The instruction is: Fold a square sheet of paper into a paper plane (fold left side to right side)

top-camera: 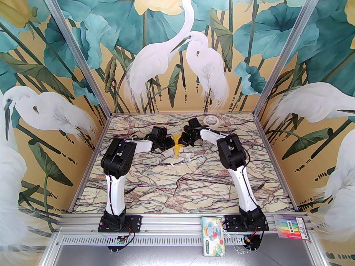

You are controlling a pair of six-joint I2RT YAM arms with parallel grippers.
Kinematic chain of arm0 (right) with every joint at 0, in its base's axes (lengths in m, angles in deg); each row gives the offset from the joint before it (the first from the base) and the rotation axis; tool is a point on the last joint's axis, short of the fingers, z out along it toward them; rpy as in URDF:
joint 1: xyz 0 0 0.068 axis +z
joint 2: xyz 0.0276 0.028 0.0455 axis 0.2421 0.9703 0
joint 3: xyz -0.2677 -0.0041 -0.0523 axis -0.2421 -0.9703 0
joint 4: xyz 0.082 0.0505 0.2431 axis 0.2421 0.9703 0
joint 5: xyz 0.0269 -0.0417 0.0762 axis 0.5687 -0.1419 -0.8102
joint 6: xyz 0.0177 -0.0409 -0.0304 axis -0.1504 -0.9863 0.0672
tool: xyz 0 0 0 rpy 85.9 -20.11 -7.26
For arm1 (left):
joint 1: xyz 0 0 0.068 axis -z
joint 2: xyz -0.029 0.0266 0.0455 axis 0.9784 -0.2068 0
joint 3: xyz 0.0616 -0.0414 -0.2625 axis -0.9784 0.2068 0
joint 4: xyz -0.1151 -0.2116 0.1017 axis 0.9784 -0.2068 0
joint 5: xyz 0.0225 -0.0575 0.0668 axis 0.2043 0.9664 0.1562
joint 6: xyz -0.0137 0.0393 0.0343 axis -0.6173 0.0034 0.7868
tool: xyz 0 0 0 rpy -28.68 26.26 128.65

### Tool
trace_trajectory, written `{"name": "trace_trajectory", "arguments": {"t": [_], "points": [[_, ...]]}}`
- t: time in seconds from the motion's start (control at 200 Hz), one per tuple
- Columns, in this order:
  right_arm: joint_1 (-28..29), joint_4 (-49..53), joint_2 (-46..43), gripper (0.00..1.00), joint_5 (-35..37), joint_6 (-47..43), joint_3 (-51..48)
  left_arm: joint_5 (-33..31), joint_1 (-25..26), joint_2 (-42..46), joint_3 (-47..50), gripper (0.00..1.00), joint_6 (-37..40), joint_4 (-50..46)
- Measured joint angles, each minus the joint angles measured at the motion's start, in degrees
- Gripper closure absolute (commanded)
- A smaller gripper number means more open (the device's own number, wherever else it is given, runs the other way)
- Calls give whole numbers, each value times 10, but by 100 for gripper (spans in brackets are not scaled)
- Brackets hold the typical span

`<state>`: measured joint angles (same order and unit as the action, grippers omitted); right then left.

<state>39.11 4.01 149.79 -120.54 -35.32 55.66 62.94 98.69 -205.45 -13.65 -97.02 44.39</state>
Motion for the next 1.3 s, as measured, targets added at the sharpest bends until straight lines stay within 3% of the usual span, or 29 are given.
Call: {"name": "trace_trajectory", "arguments": {"t": [0.54,0.795,1.3], "points": [[-19,46,19,100,5,-4,127,-9,3,-2,-23,100,15,-46],[-25,69,67,100,10,-10,131,-9,4,-3,-26,100,17,-51],[-26,72,59,100,9,-16,126,-9,4,-4,-29,100,17,-56]]}}
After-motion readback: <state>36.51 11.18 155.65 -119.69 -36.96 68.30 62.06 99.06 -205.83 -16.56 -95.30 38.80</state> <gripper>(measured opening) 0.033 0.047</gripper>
